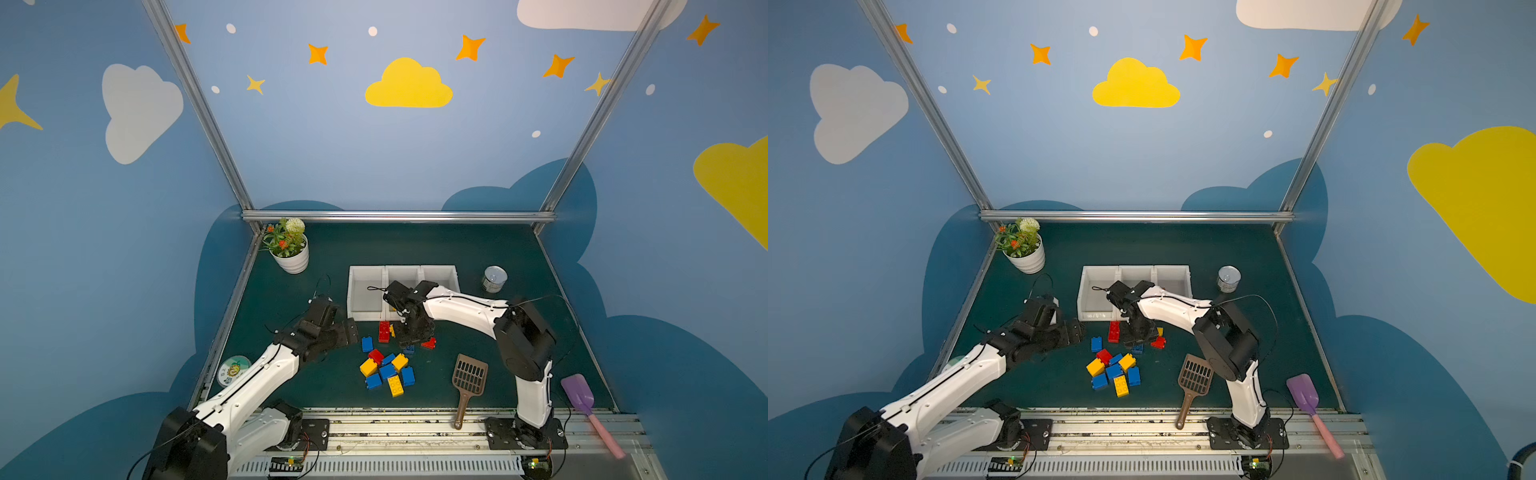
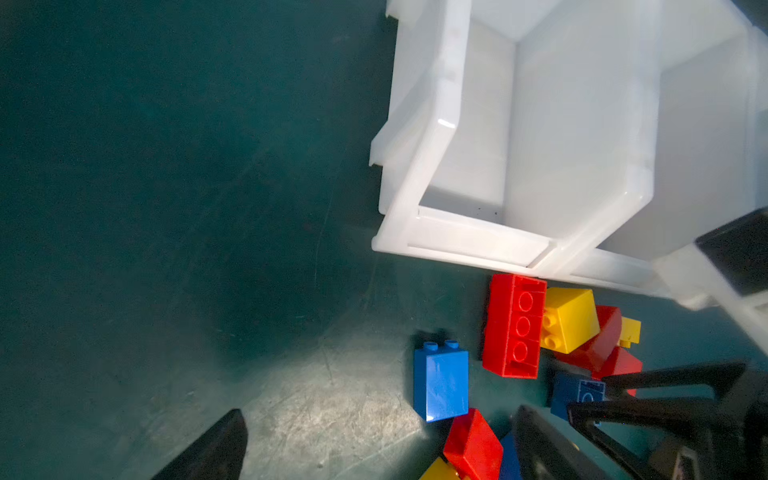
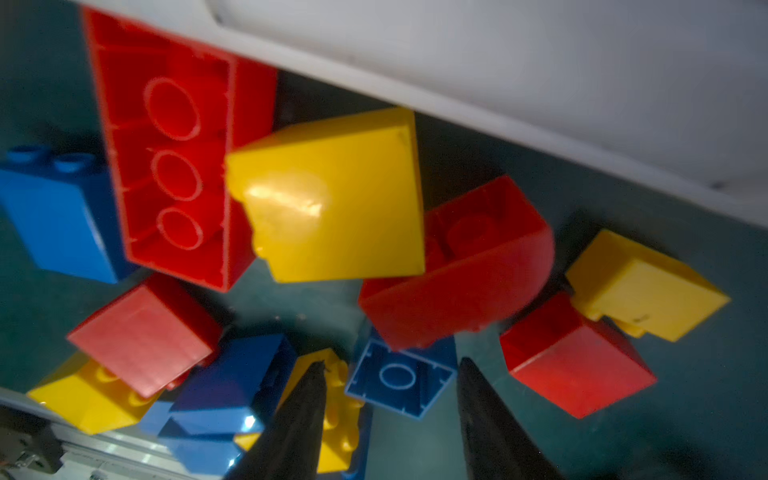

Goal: Sort the legos into containers by color
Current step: 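Lower the right gripper onto a blue brick while the left arm withdraws, then lift the blue brick and drop it into the bin compartment nearest the left arm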

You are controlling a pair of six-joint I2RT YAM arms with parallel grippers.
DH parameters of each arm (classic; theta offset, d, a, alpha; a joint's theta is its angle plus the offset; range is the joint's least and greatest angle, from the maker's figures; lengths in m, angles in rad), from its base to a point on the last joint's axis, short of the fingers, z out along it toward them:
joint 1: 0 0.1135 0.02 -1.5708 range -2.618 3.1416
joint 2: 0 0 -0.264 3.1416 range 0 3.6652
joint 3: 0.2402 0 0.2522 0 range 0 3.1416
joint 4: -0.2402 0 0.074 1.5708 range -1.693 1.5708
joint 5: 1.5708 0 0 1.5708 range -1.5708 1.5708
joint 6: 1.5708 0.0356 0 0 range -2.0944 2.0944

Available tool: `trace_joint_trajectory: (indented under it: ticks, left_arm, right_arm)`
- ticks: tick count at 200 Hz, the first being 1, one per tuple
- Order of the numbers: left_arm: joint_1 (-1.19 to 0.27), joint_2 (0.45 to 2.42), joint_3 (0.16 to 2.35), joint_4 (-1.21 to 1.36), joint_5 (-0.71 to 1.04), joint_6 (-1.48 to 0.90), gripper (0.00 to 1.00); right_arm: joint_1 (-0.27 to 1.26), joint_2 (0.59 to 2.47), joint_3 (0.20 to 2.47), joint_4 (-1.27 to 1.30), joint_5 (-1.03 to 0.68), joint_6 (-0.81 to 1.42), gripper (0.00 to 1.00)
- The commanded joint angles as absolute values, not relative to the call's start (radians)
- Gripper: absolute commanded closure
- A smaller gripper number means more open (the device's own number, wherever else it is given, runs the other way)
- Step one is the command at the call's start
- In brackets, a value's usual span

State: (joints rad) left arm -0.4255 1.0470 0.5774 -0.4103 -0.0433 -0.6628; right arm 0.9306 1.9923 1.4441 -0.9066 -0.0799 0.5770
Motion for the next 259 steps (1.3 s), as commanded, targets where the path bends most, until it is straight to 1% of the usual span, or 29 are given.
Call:
trace_joint_trajectory:
  ticks: [1, 20, 45, 65, 78, 104, 119, 135, 177, 201, 242, 259]
  left_arm:
    - [-0.422, 1.046, 0.568, -0.41, -0.041, -0.666, 0.01]
    - [-0.422, 1.044, 0.565, -0.413, -0.049, -0.673, 0.01]
    - [-0.421, 1.034, 0.565, -0.424, -0.074, -0.684, 0.01]
    - [-0.422, 1.01, 0.556, -0.418, -0.099, -0.693, 0.01]
    - [-0.422, 0.987, 0.545, -0.415, -0.103, -0.69, 0.01]
    - [-0.423, 0.938, 0.515, -0.417, -0.117, -0.689, 0.01]
    - [-0.422, 0.91, 0.489, -0.411, -0.125, -0.699, 0.0]
    - [-0.422, 0.891, 0.468, -0.404, -0.112, -0.707, 0.01]
    - [-0.422, 0.887, 0.431, -0.353, -0.021, -0.713, 0.01]
    - [-0.423, 0.914, 0.428, -0.339, 0.007, -0.722, 0.01]
    - [-0.423, 0.954, 0.435, -0.31, 0.057, -0.712, 0.03]
    - [-0.423, 0.967, 0.433, -0.293, 0.07, -0.707, 0.03]
  right_arm:
    - [0.931, 2.017, 1.471, -0.936, -0.08, 0.592, 0.51]
    - [0.931, 2.025, 1.463, -0.93, -0.086, 0.592, 0.57]
    - [0.933, 2.002, 1.463, -0.93, -0.081, 0.587, 0.72]
    - [0.935, 1.956, 1.472, -0.929, -0.093, 0.57, 0.79]
    - [0.934, 1.928, 1.499, -0.935, -0.101, 0.548, 0.8]
    - [0.932, 1.913, 1.609, -0.946, -0.089, 0.483, 0.8]
    - [0.927, 1.952, 1.704, -0.95, -0.076, 0.437, 0.8]
    - [0.917, 2.038, 1.849, -0.986, -0.075, 0.397, 0.8]
    - [0.895, 2.292, 2.23, -1.074, -0.067, 0.338, 0.74]
    - [0.878, 2.4, 2.379, -1.12, -0.098, 0.344, 0.69]
    - [0.865, 2.412, 2.397, -1.108, -0.12, 0.35, 0.53]
    - [0.863, 2.398, 2.396, -1.108, -0.117, 0.348, 0.44]
